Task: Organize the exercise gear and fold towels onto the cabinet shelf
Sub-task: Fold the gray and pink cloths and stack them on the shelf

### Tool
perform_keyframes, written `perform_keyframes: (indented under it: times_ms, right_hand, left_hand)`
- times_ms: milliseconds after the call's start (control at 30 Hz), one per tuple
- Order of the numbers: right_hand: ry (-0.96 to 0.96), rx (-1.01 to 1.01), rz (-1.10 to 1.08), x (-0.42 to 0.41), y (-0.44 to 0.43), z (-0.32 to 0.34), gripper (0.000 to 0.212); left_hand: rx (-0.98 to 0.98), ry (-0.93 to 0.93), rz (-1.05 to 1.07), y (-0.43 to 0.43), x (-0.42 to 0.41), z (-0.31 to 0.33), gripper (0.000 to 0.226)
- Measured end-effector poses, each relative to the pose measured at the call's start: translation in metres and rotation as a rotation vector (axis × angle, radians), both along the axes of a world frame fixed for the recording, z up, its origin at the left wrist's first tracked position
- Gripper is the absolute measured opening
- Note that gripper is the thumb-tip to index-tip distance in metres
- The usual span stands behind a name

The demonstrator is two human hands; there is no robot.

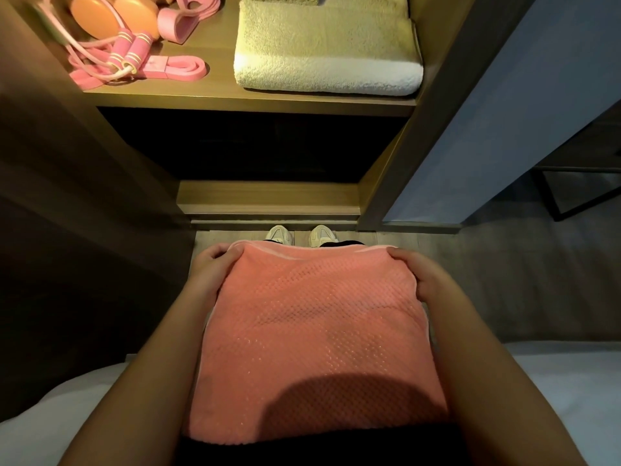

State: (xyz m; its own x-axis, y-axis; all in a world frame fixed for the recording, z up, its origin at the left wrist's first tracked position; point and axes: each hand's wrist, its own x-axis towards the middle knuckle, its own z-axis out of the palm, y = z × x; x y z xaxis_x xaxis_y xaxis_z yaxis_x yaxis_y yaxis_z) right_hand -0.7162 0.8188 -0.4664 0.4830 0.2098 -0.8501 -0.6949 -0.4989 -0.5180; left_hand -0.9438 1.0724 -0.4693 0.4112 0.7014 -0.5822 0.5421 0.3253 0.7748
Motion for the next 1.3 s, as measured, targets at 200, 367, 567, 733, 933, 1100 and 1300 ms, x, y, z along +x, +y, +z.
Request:
perform_keyframes:
  times_ms: [200,367,567,733,933,1100,1300]
  right_hand:
    - [0.037,0.011,-0.052,0.001,-0.006,0.003,0.022]
    - [-0.345,0.092,-0.144,-0.009,-0.004,0.007,0.009]
    - [-0.690,0.189,-0.097,-0.001,-0.008,0.030,0.006]
    - [-0.749,0.228,0.084,0.010,-0.011,0.054,0.022]
    - [-0.819,0.241,0.183,0.016,-0.009,0.097,0.018]
    - [-0.932,0.332,0.209,0.025,0.015,0.152,0.024]
    - [-0.950,0.495,0.066,0.059,0.019,0.229,0.019]
  left_hand:
    - [0.089,-0.024,0.040,0.004,-0.001,0.001,0.015]
    - [0.174,-0.048,0.041,0.008,0.000,0.009,0.016]
    - [0.392,-0.158,-0.088,0.017,-0.001,0.039,0.016]
    - [0.521,-0.076,-0.430,0.028,-0.007,0.071,0.027]
    - [0.562,-0.204,-0.404,0.037,-0.008,0.117,0.007]
    - [0.554,-0.363,-0.243,0.041,0.021,0.169,0.011]
    - [0.645,-0.523,-0.207,0.070,0.044,0.241,0.013]
